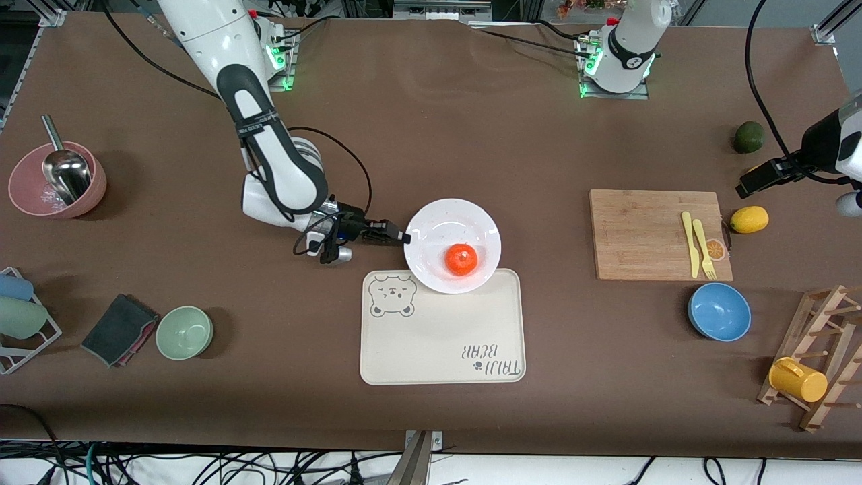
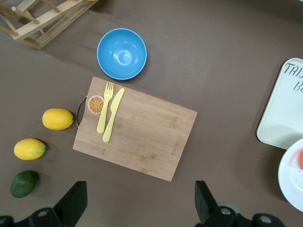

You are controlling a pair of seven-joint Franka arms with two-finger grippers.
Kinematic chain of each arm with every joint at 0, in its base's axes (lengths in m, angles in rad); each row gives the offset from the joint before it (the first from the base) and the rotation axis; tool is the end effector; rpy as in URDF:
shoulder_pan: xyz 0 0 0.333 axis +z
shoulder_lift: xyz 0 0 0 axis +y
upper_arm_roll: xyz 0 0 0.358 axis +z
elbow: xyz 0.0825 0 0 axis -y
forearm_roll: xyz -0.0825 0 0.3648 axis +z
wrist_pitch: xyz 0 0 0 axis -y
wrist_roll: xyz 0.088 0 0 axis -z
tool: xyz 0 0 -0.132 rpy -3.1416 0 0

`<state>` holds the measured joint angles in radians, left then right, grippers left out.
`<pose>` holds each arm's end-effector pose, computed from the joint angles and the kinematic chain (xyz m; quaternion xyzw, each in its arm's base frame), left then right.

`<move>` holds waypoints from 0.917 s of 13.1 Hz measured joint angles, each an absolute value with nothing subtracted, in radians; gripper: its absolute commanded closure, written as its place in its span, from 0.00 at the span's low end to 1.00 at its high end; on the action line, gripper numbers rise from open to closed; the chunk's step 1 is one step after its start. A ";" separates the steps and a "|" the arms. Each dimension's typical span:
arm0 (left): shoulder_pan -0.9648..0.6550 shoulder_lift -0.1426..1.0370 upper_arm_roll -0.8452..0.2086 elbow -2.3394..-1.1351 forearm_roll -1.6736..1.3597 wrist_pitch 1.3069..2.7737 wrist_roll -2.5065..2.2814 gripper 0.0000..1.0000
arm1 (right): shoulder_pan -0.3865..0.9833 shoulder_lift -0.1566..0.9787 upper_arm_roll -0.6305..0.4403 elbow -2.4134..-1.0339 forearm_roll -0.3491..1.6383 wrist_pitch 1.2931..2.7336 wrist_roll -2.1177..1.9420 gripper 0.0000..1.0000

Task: Place orange and plate with both arms
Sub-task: 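Slide the plate with the right gripper onto the bear tray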

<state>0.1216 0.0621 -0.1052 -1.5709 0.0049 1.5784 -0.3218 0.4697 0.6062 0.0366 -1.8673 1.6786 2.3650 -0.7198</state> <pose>0.5542 0.0116 0.6084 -0.9854 -0.1682 0.0269 0.0033 0.5654 0.3450 0.2254 -0.8620 0.0783 -0.0131 0.5006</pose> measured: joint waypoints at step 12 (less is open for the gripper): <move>0.120 0.066 -0.106 -1.568 0.005 1.578 -0.322 0.00 | 0.388 0.908 0.030 -1.460 1.686 2.359 -0.645 1.00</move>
<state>0.1200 0.0665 -0.1055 -1.5676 0.0049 1.5784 -0.3218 0.3876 0.9080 0.0301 -1.4602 1.6862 2.3586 -0.6447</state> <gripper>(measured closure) 0.000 0.952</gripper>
